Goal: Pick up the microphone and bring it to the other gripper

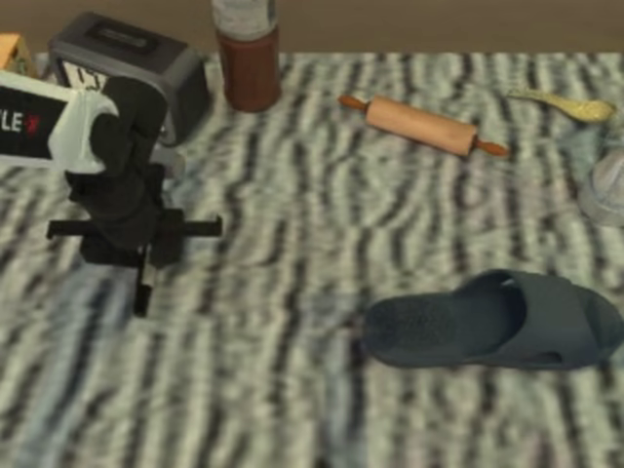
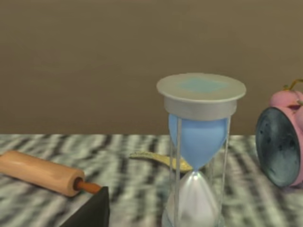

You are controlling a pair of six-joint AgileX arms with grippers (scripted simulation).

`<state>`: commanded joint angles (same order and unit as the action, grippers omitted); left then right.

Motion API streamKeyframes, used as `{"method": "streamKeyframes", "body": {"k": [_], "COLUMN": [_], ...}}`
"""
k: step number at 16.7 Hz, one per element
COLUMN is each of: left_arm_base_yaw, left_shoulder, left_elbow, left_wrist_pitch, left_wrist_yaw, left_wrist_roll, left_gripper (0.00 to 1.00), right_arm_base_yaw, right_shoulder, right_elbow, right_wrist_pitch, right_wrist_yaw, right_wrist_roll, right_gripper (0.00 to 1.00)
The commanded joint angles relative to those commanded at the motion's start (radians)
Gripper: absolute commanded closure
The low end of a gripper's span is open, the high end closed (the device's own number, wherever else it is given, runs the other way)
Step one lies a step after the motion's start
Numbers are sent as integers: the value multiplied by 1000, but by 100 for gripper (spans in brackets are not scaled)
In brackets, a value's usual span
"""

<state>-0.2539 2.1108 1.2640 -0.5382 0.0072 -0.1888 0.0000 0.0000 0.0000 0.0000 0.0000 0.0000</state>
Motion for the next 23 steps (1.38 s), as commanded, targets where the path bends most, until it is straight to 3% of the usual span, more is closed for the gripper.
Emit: {"method": "streamKeyframes", "body": {"k": [5, 17, 20, 23], "left_arm_base_yaw": [11, 53, 60, 62], "left_shoulder": [-52, -282, -334, -347], "left_elbow": [-70, -361, -397, -404], "left_wrist_pitch": [288, 1294, 1409, 1432], "left_wrist_yaw": [126, 536, 593, 605], "left_wrist_roll": [42, 179, 202, 208], "left_gripper": [100, 100, 100, 100], "right_arm_base_yaw": [0, 0, 0, 0], "right_shoulder": [0, 0, 0, 0], "right_elbow": [0, 0, 0, 0], "right_wrist_pitch": [0, 0, 0, 0], "right_wrist_yaw": [0, 0, 0, 0], "right_wrist_roll": [0, 0, 0, 0], "right_gripper": [0, 0, 0, 0]}}
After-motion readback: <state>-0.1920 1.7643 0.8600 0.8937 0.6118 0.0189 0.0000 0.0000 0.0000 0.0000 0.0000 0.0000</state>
